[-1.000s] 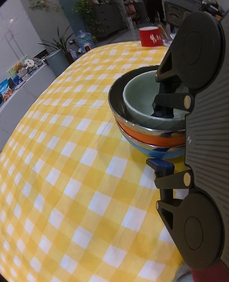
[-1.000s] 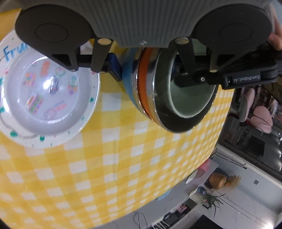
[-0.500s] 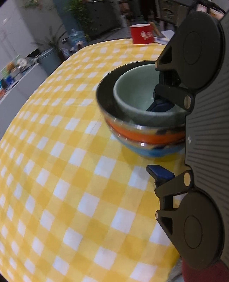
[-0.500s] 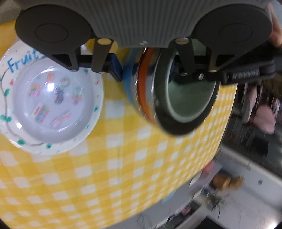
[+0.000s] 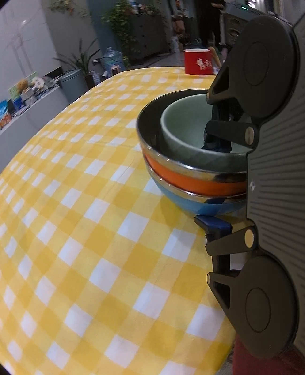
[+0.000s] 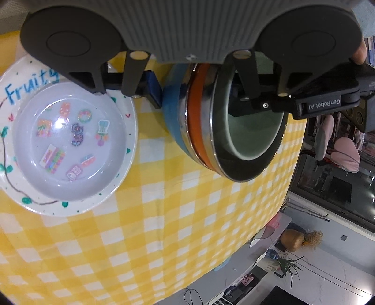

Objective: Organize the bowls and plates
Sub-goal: 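Lift the bowl stack by its rim with the left gripper, then carry the bowl stack onto the plate stack and open the left gripper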

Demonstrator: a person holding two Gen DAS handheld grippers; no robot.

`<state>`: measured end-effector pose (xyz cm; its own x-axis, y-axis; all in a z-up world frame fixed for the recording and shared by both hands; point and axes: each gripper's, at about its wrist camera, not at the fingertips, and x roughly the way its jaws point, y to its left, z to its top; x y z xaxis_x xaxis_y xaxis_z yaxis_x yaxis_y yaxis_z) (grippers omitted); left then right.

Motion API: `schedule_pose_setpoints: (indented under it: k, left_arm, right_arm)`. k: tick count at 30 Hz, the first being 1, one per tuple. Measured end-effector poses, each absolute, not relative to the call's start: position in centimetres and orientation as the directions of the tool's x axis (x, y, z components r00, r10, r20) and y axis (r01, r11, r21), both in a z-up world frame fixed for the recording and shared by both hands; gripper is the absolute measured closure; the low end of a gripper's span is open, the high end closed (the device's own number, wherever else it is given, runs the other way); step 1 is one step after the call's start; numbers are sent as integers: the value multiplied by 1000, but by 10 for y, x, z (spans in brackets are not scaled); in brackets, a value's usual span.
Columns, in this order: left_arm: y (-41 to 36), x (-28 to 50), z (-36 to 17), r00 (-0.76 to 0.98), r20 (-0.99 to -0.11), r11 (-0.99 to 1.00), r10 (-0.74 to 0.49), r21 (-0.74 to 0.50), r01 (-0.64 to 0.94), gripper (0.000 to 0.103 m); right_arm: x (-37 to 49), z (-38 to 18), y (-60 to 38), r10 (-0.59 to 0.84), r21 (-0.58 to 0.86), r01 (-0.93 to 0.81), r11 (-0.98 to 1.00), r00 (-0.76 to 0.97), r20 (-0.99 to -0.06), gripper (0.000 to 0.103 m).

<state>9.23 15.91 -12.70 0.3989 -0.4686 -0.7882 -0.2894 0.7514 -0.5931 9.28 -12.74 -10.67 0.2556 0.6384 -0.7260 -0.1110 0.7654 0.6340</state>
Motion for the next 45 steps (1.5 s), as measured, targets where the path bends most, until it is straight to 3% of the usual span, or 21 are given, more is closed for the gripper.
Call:
schedule_pose_setpoints:
  k: [12,19,24,27,45]
  left_arm:
    - [158,96,-128,390,-800,769,-457,-575,-280,47]
    - [153,98,-131,422,-809,794,-409,-543,-271,29]
    - [161,107,-157,371,-751,661,-545,-658,-360,21]
    - [150,108,-151,374,-780,729,-501,-614,-304,16]
    - [138,94,-127,450,-793,785,-411,-559,-267,21]
  right_arm:
    - [98,-110,-131,642,646,-69,760,233,-730,51]
    - [96,-111,-132,660,653,-116,748,227,-716,47]
    - [89,-114,-118,681,648,-213,731,180,-709,31]
    - [86,-115,-116,669,643,-184,743,223,-709,31]
    - [82,-114,-126,711,702,-136,699,240,-661,35]
